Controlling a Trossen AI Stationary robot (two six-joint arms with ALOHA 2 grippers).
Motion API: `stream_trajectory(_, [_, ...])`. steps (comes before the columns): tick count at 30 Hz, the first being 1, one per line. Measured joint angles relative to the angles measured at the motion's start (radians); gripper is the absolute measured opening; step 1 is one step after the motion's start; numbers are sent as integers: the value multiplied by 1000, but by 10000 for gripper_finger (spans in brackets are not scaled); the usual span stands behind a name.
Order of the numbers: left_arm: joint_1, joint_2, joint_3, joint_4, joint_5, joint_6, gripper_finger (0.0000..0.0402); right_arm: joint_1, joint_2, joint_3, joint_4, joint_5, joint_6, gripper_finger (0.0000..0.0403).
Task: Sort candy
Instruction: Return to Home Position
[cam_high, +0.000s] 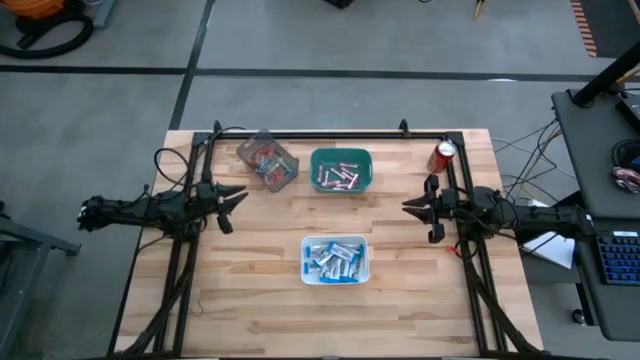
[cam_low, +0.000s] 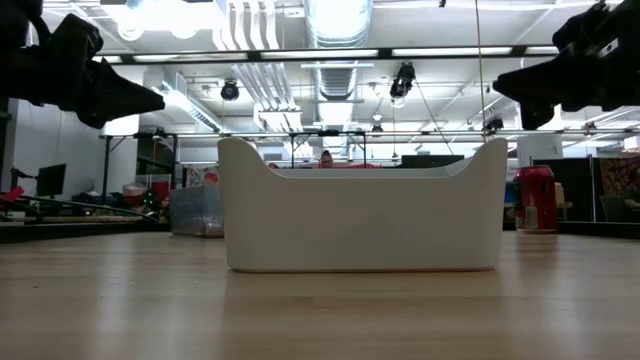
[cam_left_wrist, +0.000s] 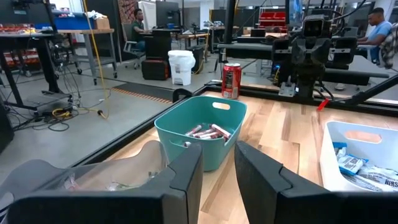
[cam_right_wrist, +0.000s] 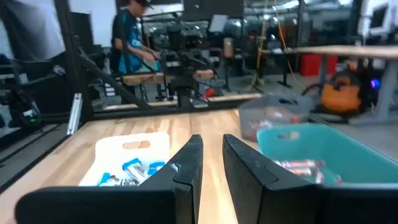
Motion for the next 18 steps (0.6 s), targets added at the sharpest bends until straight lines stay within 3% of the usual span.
stream_trajectory(6, [0, 0, 0, 0, 0, 0, 77, 63, -139, 0, -149, 148, 68, 57])
stream_trajectory(13, [0, -1, 0, -1, 0, 0, 77, 87, -139, -1, -156, 139, 95, 57])
stream_trajectory(18, [0, -2, 0, 0, 0, 0, 77, 65, -139, -2, -167, 94, 24, 57])
